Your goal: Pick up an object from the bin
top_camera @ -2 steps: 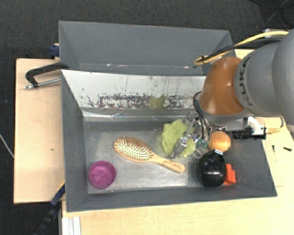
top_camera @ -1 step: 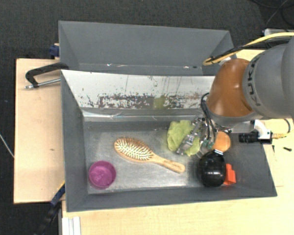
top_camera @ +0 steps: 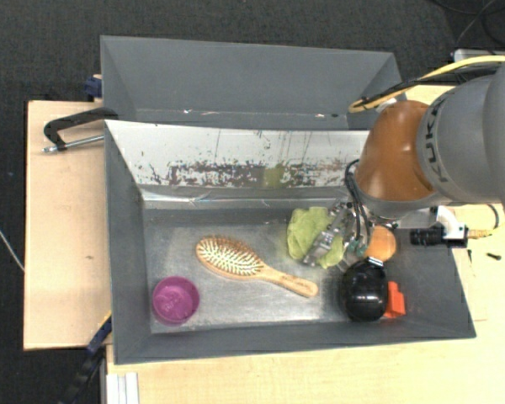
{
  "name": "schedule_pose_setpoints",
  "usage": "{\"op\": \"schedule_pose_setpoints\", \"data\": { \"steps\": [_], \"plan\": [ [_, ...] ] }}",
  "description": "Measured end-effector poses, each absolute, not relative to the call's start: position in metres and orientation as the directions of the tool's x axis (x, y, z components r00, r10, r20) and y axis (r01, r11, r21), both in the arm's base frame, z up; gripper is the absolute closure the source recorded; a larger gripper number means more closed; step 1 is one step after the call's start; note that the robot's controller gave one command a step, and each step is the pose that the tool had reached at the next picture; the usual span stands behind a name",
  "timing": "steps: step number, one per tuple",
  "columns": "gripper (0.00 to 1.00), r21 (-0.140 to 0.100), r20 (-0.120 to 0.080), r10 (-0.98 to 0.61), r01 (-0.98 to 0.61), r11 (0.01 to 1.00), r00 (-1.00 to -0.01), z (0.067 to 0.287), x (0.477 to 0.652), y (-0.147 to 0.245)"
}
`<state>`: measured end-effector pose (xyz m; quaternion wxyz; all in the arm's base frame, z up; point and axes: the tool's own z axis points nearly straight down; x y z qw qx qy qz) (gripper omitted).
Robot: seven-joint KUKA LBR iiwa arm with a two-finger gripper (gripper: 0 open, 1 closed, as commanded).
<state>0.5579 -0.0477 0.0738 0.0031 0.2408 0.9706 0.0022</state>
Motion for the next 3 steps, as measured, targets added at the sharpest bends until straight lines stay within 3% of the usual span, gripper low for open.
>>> {"op": "schedule_pose_setpoints", "data": {
  "steps": [3],
  "plan": [
    [1.00,0.003,-0.004,0.467,0.467,0.884,-0.884,0.097,0.557,-0.048]
  ]
}}
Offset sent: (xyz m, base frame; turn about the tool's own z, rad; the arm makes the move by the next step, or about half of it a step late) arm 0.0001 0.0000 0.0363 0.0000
